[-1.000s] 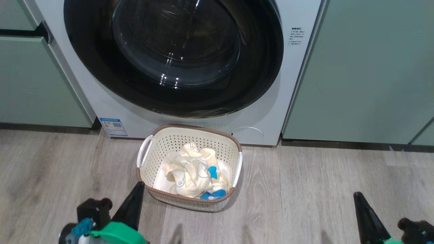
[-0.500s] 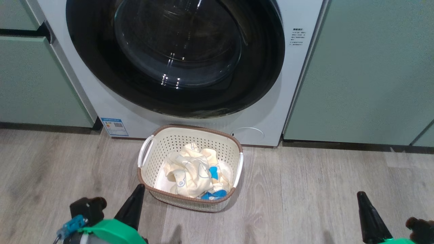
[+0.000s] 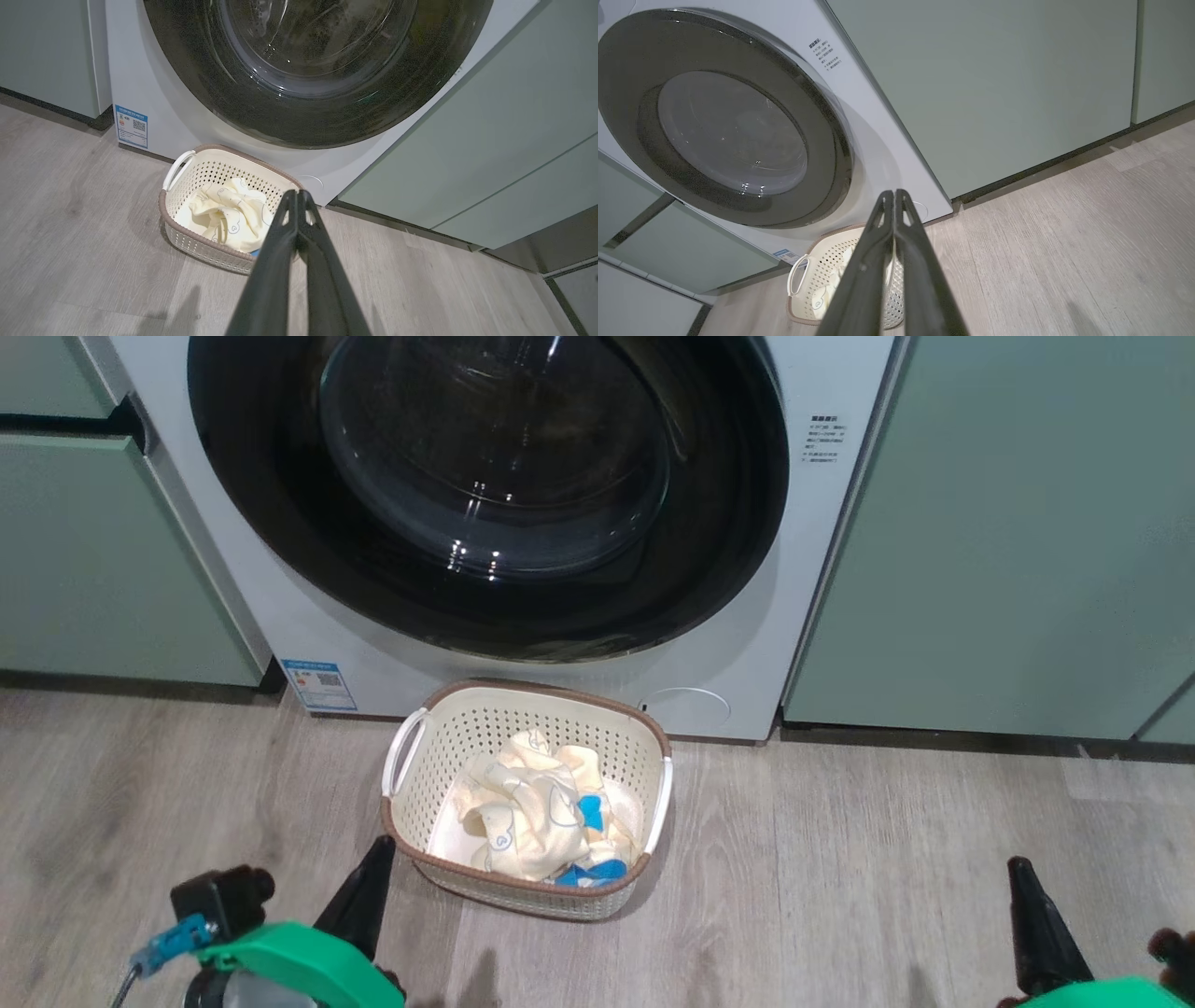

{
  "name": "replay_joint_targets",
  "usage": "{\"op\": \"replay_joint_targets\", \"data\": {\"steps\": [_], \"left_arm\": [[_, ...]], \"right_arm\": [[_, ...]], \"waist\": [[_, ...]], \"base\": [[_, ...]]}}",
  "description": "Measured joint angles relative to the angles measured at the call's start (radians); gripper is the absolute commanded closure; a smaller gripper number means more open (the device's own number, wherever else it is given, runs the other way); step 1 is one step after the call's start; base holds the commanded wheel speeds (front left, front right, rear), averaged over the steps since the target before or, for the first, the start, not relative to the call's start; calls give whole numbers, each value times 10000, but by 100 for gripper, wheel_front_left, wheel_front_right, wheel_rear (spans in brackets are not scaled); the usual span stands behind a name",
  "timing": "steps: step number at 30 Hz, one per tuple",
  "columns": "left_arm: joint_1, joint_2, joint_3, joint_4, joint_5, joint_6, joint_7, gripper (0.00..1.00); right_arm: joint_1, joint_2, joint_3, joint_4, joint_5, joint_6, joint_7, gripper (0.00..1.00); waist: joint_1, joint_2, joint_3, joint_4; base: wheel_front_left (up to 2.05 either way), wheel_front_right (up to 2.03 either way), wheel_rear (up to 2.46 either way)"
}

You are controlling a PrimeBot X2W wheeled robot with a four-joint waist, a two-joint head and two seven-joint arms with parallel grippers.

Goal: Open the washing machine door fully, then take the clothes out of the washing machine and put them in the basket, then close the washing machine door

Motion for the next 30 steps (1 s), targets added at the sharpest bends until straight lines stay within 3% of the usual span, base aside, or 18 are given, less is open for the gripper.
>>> {"op": "replay_joint_targets", "data": {"steps": [30], "left_arm": [[-537, -451, 562, 817, -3081, -880, 443, 100]], "right_arm": [[-477, -63, -366, 454, 3450, 0, 663, 100]], "waist": [[0, 0, -39, 95]], "base": [[0, 0, 0]]}}
